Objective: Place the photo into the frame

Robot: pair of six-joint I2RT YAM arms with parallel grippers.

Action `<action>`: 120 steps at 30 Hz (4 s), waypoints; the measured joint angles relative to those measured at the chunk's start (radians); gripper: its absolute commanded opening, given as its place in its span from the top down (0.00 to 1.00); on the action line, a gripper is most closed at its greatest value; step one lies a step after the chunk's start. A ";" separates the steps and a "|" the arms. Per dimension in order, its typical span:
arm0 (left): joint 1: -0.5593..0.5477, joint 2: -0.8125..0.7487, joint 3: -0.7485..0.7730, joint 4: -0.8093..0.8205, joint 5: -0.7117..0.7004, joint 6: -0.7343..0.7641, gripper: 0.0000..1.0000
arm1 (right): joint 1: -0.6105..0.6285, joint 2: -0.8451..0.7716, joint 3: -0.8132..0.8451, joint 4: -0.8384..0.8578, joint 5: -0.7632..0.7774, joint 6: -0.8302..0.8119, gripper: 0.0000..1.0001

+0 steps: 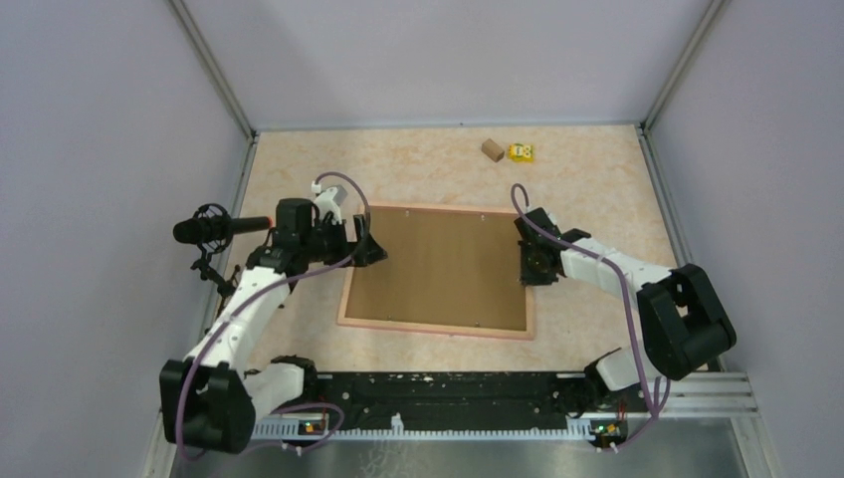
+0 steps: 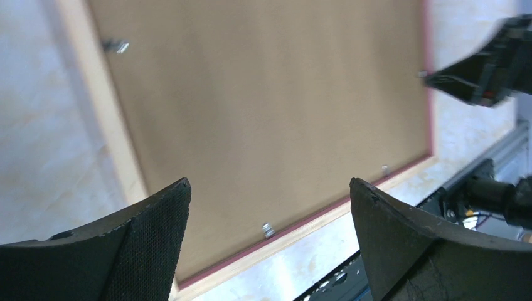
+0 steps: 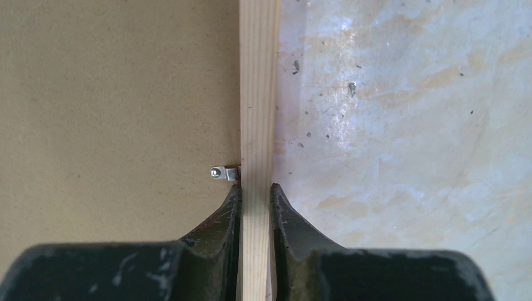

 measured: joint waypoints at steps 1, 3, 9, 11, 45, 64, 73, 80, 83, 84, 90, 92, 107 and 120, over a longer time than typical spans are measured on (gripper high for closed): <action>-0.032 -0.042 -0.009 0.027 0.013 0.002 0.01 | 0.000 -0.010 -0.009 0.000 -0.001 0.017 1.00; -0.138 -0.135 -0.029 0.087 0.027 0.010 0.01 | 0.000 -0.025 -0.024 0.007 -0.001 0.051 1.00; -0.519 -0.333 -0.108 0.231 0.010 0.072 0.01 | 0.000 -0.038 -0.023 -0.031 -0.044 0.108 1.00; -0.632 -0.335 -0.114 0.237 -0.042 0.111 0.01 | 0.000 -0.048 -0.023 -0.063 -0.069 0.122 1.00; -1.481 0.580 -0.117 0.888 -1.466 1.020 0.11 | -0.005 -0.259 0.080 -0.190 -0.294 0.272 1.00; -1.268 -0.211 -0.231 0.533 -0.897 0.455 0.01 | 0.101 0.045 -0.044 -0.093 -0.439 0.256 0.90; -1.266 0.024 -0.193 0.446 -0.771 0.439 0.01 | 0.109 0.210 0.134 -0.305 -0.418 0.288 1.00; -1.326 0.183 -0.158 0.429 -0.734 0.490 0.01 | 0.105 0.160 0.177 -0.373 -0.259 0.301 1.00; -1.365 0.210 -0.158 0.464 -0.779 0.533 0.01 | 0.082 0.105 0.180 -0.406 -0.237 0.294 1.00; -1.379 0.231 -0.158 0.482 -0.803 0.550 0.01 | 0.072 0.090 0.180 -0.417 -0.229 0.292 1.00; -1.443 0.426 -0.158 0.611 -1.077 0.689 0.01 | 0.033 0.065 0.200 -0.464 -0.218 0.290 1.00; -1.447 0.490 -0.159 0.691 -1.189 0.758 0.02 | 0.032 0.063 0.200 -0.464 -0.222 0.292 1.00; -1.330 0.719 -0.112 1.026 -1.391 1.078 0.46 | 0.032 -0.039 0.188 -0.477 -0.256 0.307 1.00; -1.312 0.676 -0.001 0.905 -1.454 1.236 0.98 | 0.008 -0.175 0.194 -0.425 -0.246 0.267 0.50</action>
